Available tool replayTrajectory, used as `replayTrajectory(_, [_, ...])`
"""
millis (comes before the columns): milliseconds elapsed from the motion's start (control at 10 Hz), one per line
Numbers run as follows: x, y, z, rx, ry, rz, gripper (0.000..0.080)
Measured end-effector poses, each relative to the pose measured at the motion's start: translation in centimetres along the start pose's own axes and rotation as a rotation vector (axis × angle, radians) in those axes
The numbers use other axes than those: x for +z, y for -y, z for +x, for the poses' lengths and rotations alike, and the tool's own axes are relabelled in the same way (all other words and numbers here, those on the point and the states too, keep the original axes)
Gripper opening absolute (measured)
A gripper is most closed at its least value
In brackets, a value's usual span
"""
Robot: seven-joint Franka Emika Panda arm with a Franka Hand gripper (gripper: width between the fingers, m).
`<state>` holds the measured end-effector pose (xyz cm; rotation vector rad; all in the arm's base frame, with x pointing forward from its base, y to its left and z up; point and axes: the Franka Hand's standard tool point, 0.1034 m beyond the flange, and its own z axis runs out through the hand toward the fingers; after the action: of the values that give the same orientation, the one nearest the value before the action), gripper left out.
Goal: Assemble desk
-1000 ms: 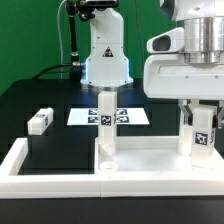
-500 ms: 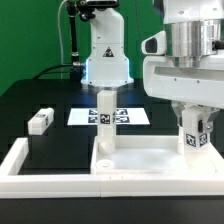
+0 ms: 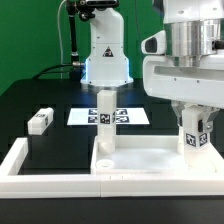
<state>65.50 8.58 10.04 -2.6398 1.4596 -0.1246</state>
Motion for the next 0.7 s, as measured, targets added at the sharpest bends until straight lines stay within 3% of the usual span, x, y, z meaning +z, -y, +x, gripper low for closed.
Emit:
replayTrajectory(300, [0.0, 0.0, 0.0, 0.0, 0.0, 0.0, 0.0294])
replayTrajectory(700, [0.02, -0.23, -0.75, 0.486, 0.035, -0.021, 0.0294])
